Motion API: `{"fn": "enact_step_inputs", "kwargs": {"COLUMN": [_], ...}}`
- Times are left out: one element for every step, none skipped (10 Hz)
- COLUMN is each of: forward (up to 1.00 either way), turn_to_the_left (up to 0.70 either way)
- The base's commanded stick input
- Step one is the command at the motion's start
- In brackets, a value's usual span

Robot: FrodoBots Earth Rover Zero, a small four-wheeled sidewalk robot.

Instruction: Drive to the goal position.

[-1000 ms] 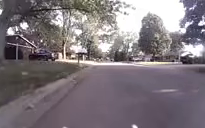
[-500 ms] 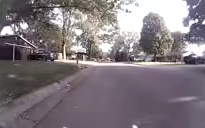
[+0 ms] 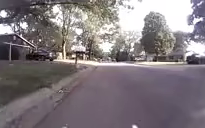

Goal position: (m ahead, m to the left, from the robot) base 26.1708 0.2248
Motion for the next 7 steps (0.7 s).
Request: {"fn": "enact_step_inputs", "kwargs": {"forward": [1.0,1.0,1.0,1.0,1.0,1.0,1.0], "turn_to_the_left": [0.0,0.0,0.0,0.0,0.0,0.0,0.0]}}
